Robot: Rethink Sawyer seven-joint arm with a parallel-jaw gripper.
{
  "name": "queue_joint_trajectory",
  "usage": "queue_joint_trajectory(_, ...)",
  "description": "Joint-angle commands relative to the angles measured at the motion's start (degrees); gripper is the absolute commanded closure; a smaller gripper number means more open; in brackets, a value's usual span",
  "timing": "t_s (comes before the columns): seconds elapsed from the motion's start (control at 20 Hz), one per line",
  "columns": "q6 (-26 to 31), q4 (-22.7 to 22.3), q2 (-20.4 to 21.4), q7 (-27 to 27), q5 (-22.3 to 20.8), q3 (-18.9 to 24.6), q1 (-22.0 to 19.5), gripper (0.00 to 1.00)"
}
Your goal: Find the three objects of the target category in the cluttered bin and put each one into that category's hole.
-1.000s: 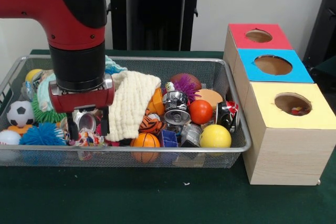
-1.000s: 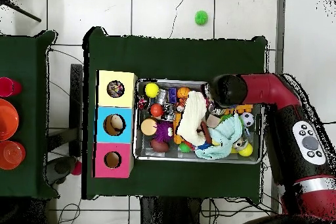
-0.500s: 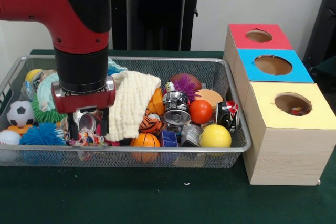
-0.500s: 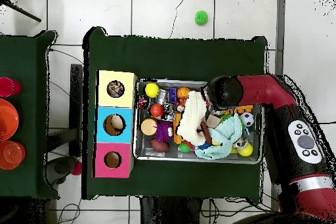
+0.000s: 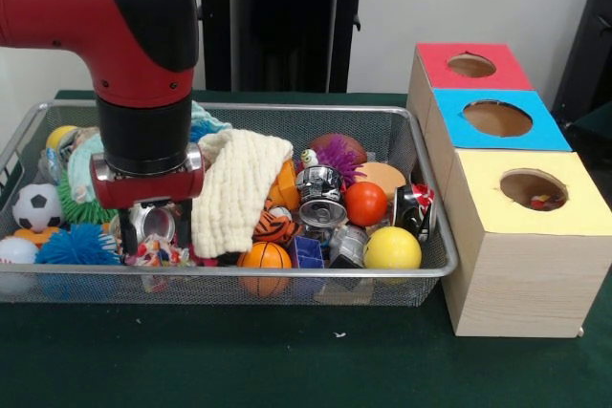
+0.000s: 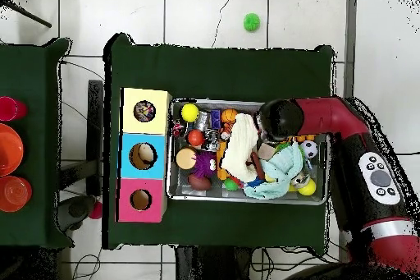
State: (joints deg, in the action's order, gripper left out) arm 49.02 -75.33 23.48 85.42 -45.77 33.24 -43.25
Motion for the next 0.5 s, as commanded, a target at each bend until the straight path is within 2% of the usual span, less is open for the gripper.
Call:
queue_joint_trajectory(0.05, -1.56, 0.8, -4.32, -9.05, -4.82, -2.99, 0.96, 0.0)
queue_joint_trajectory(0.5, -3.69, 2.31, -8.36, -5.85, -4.84, -3.25, 1.39, 0.0)
